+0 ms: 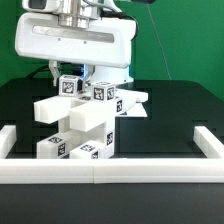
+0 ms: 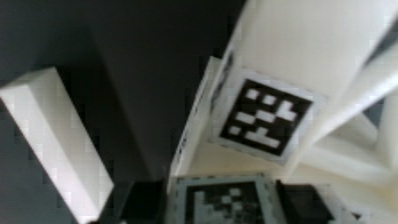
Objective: Assemble chair
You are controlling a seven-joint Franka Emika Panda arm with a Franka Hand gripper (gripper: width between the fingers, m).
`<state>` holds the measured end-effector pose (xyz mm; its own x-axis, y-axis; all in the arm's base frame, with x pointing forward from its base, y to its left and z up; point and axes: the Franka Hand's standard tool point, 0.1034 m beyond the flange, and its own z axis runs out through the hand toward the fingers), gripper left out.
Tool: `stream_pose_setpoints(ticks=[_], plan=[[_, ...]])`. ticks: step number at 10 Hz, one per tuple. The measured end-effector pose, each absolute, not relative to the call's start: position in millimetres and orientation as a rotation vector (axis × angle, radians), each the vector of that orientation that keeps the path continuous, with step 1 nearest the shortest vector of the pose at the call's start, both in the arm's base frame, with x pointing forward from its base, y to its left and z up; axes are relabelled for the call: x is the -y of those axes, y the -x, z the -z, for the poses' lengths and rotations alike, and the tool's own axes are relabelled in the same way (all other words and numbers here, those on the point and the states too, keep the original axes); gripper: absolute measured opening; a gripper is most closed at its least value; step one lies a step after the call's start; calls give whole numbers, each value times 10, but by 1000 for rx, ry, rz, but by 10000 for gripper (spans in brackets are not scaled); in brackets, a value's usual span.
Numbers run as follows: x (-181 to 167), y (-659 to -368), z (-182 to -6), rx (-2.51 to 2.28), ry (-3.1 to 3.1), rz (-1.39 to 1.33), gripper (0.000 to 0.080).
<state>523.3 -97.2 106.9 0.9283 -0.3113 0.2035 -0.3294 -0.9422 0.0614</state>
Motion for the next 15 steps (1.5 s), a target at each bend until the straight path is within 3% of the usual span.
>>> stream_pose_setpoints(ticks=[15], plan=[[929, -5255, -1064, 1871, -2539, -341, 288]])
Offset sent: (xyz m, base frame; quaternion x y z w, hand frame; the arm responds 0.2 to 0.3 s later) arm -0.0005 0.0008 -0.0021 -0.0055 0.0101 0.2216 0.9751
